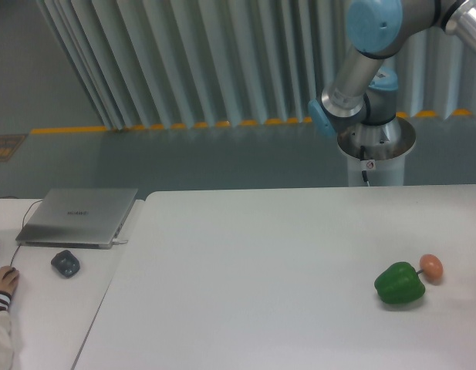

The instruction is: Place the yellow pepper in a basket

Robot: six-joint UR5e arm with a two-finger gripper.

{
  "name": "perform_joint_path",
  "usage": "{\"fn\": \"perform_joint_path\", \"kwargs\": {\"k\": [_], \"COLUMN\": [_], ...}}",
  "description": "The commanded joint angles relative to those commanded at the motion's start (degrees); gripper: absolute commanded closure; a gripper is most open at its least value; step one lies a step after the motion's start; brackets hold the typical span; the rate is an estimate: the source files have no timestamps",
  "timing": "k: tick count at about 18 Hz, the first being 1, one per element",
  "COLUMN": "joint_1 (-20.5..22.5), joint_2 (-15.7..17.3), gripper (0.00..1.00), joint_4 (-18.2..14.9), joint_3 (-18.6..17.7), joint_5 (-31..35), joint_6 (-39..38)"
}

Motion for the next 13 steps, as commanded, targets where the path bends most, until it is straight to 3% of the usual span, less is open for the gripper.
{"fn": "perform_joint_path", "kwargs": {"k": [6,13], "joint_1": [0.0,-0.1], "joint_2": [0.0,0.2], "gripper": [0.11,0.09], "joint_4": [0.4,0.4], "joint_3": [-0.4,-0.8], "joint_5": [0.0,0.0], "joint_6": [0.1,0.1]}}
